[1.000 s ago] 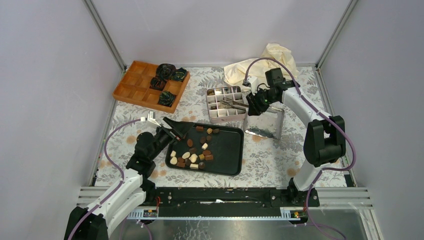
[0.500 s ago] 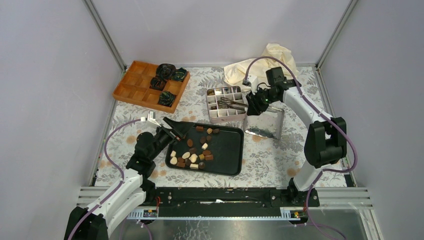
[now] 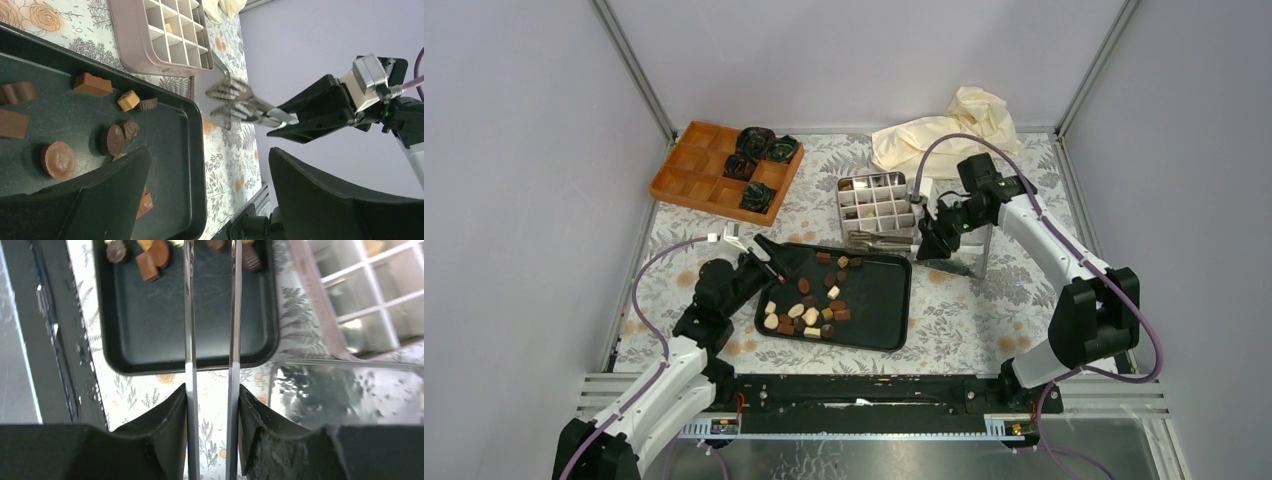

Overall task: Pack the chocolate
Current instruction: Place the fake chocolate in the packing box, then adjust the fake chocolate on the plate.

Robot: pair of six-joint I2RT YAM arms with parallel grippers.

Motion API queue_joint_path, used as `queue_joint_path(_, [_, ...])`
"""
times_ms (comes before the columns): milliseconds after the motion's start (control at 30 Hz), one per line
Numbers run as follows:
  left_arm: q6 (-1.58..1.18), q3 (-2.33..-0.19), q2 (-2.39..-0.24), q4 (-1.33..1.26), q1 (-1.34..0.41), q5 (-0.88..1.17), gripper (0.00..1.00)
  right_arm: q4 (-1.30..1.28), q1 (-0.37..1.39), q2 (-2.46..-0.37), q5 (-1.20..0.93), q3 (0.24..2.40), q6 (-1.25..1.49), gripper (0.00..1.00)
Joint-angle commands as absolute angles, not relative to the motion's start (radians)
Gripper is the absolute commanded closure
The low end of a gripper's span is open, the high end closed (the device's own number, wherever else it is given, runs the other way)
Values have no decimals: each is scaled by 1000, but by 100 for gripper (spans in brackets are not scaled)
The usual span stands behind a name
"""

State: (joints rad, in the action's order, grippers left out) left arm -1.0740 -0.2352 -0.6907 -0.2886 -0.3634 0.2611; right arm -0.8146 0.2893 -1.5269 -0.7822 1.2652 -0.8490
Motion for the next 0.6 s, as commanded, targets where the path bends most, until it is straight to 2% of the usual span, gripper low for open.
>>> queue_joint_path(0, [-1005, -323, -687, -178, -357, 291, 6, -943, 328, -1468, -846, 1244, -1046, 59])
queue_joint_path(300, [-916, -414, -730, 27, -357, 328, 6, -989, 401, -1416, -767, 1152, -1222, 59])
queue_joint_path(567, [-965, -392, -694, 13, -357, 329, 6, -919, 464, -1395, -676, 1059, -1197, 55])
